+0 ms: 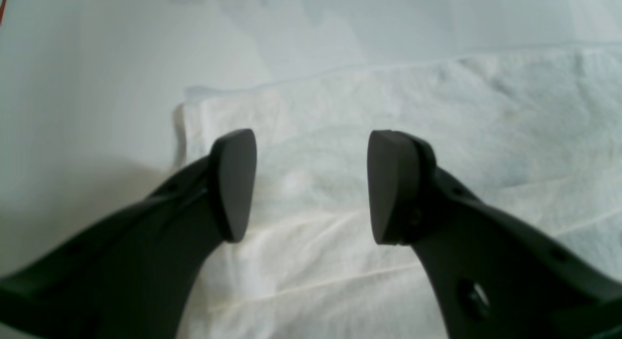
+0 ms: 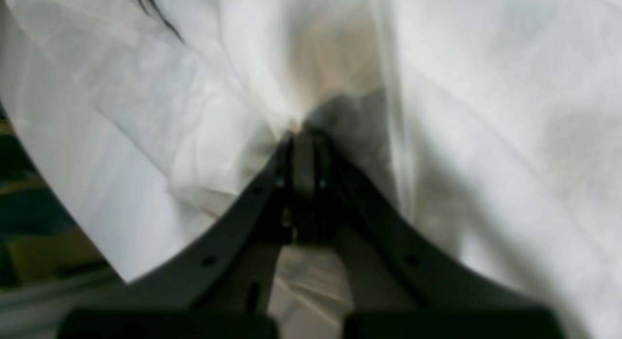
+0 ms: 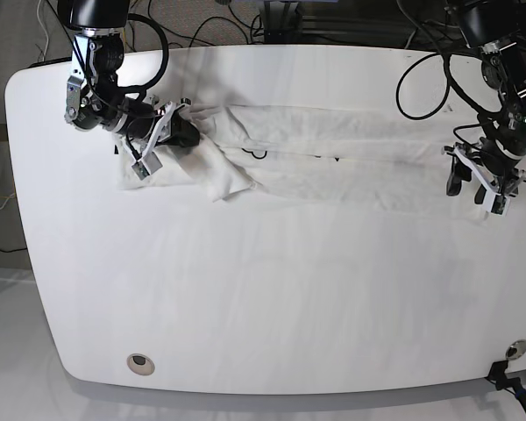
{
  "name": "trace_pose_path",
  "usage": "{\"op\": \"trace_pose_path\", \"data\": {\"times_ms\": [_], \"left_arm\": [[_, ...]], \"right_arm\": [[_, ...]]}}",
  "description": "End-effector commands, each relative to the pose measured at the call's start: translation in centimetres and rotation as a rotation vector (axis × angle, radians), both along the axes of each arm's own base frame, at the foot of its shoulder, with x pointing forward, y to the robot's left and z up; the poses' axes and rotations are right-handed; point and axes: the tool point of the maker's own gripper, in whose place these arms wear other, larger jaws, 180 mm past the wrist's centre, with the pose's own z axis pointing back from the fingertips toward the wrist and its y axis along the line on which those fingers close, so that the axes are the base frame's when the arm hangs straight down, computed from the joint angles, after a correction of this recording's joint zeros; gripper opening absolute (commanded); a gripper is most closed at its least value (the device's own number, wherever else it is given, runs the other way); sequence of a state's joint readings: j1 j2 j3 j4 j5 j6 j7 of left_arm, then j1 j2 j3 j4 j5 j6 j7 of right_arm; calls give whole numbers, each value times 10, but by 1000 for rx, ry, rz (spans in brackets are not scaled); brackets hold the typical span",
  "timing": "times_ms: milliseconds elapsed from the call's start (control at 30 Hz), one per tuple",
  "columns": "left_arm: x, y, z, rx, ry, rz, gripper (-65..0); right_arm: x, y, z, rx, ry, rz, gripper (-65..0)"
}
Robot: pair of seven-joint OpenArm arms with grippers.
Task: Fold the T-shirt properly
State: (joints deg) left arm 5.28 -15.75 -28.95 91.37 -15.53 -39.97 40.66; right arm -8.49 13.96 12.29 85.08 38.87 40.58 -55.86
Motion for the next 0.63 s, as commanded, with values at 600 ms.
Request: {"op": "trace_pose_path", "data": {"times_ms": [600], "left_arm": [[1,1,8,6,-31,-11,-305]], "right_arm": [[37,10,97,-200,-216,39,-650]]}}
